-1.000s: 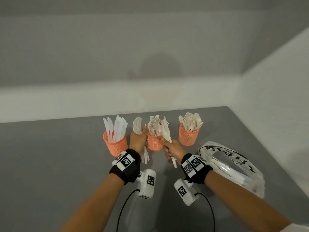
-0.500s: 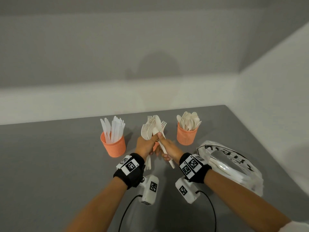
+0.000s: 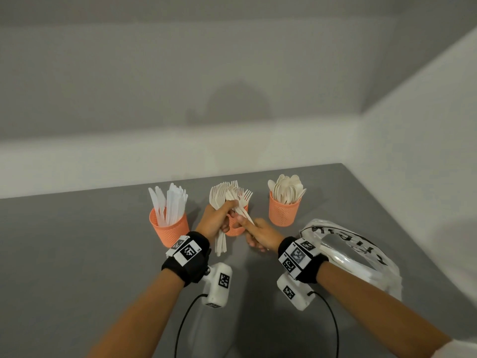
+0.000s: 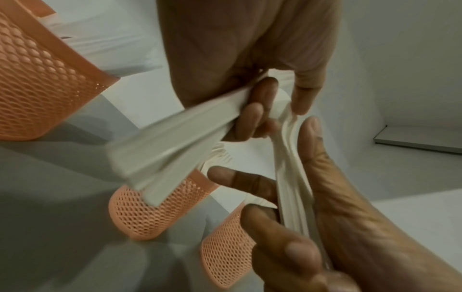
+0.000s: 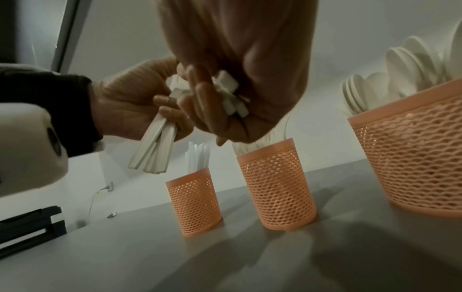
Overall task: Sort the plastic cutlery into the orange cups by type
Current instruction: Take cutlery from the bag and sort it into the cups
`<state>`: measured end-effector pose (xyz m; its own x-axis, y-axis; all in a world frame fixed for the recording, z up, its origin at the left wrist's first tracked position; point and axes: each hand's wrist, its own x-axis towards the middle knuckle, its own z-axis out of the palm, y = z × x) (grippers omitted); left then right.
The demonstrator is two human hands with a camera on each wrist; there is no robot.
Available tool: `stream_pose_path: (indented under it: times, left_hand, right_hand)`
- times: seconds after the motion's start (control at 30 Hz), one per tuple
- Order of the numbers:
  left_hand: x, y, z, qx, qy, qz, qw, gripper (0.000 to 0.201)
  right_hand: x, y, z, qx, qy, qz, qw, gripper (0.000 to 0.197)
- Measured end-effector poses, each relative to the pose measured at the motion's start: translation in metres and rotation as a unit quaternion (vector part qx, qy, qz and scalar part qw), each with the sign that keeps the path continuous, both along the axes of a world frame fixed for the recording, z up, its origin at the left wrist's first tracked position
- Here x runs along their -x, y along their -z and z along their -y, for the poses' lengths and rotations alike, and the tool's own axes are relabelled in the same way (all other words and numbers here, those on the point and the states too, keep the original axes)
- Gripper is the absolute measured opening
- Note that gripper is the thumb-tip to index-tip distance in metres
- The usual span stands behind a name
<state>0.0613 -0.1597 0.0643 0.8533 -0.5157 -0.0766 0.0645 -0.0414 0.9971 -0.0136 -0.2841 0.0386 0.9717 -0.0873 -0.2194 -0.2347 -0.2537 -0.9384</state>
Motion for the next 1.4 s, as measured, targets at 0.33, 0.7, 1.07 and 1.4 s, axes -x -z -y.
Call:
stream_pose_path:
  times: [0.33,0.7,1.07,1.4]
  left_hand:
    - [-0.002,-0.005,-0.005,0.005,0.063,0.059,0.996,0.021]
    - [0.012,-0.002,0.019,-0.024,0.042,0.079,0.996,0.022]
    - [-0.022,0.02,0.015,-0.02,-0.041,-0.005,0.999,0.035]
    - [-0.053,-0.024,0.041,0.08,-0.212,0.069,0.971,0.048]
  right_hand:
    - [-0.004,-0.009,0.005,0.044,-0.106,-0.037,0.993,0.033]
    - [-0.023,-0.025,0.005,-0.016,-0.01,0.012,1.0,0.031]
    - [-0.028,-0.02,0.051,-0.124,0.257,0.077,0.955,0.035]
    - [-0.048,-0.051,0.098,-0.091,0.363,0.212,0.903,0.041]
